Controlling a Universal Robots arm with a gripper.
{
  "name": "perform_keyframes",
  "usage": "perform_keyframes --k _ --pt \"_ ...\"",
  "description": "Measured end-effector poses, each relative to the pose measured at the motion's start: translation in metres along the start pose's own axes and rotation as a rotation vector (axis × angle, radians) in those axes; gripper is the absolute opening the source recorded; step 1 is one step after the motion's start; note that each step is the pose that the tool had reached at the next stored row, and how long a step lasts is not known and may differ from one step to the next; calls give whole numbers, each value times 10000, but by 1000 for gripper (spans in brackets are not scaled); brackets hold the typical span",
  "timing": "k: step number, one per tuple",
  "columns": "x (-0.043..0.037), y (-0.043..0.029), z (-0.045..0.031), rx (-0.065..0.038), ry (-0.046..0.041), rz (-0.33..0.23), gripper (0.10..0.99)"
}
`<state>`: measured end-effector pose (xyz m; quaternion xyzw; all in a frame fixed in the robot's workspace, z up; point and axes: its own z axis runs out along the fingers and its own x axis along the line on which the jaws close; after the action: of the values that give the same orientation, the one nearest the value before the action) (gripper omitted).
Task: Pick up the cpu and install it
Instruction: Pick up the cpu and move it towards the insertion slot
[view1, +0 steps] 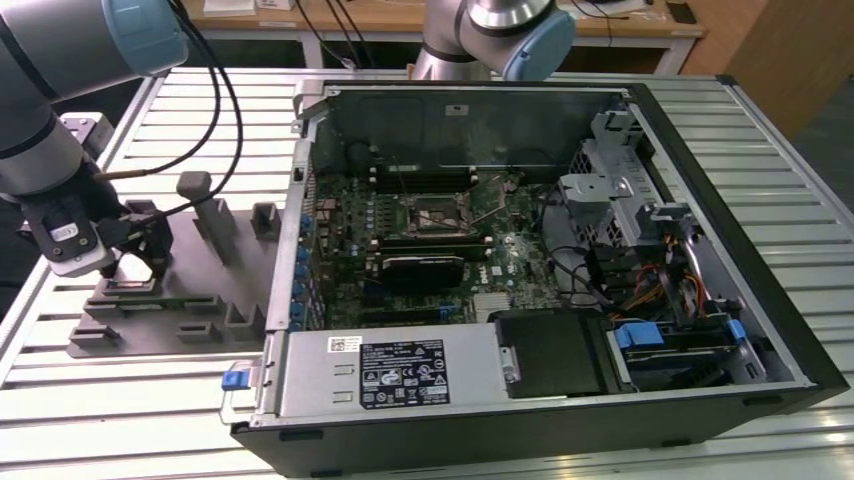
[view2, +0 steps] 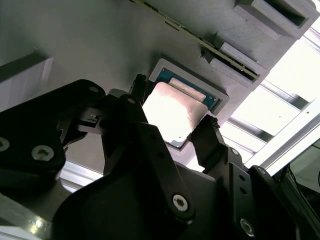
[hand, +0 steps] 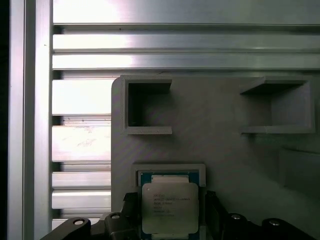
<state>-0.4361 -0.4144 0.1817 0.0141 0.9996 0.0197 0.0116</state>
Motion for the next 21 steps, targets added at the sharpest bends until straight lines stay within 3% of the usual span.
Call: perform_keyframes --k 4,5,21 --pt "0 0 0 0 1 0 631" --pt "0 0 1 0 0 0 565" --pt "-1 2 -22 -4 0 0 565"
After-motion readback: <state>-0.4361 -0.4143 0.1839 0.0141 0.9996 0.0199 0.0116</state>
